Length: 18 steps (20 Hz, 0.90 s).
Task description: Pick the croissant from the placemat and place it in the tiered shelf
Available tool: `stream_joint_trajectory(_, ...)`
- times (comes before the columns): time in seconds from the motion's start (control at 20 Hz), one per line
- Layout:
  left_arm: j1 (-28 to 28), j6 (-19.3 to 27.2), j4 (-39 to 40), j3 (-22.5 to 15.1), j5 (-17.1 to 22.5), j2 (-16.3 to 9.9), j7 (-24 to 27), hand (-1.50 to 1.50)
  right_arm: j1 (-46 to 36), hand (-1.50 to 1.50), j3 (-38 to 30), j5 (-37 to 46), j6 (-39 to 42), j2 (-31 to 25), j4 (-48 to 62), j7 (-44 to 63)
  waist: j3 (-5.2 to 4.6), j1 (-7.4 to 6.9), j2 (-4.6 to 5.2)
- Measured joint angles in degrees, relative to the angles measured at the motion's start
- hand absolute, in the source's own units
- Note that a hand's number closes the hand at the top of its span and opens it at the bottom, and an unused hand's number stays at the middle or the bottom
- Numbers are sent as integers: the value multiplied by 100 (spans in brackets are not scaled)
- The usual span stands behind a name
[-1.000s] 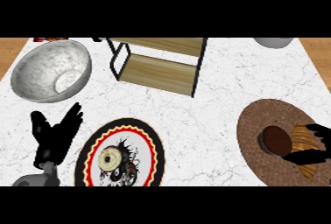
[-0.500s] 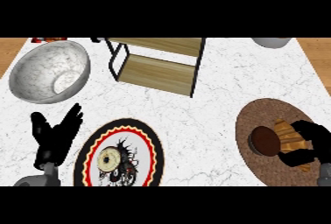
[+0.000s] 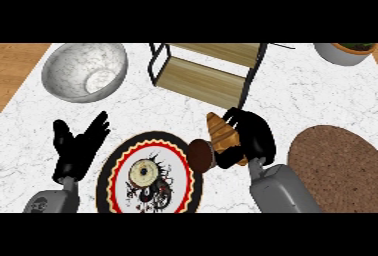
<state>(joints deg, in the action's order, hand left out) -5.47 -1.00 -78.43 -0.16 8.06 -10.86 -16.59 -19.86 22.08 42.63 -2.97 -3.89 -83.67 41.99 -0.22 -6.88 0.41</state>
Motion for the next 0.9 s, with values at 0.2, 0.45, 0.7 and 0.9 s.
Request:
stream_joint_trajectory(0.2, -66, -10, 85, -28, -25, 1, -69, 0, -1061, 150, 783, 241, -503, 240, -81, 1028, 3, -29, -35)
stream_joint_trajectory(0.45, -76, 24, 146, -24, -49, 15, -124, 0, -2475, 150, 1282, 648, -773, 314, -55, 1960, 4, 37, -84)
stream_joint_trajectory(0.7, -66, 126, 166, 24, -96, 19, -137, 0, -3754, 150, 1326, 781, -711, 311, 97, 2497, 6, 150, -114)
stream_joint_trajectory(0.9, 0, 137, 157, 80, -96, -17, -110, 0, -4704, 150, 1051, 710, -573, 307, 379, 2762, 12, 235, -124)
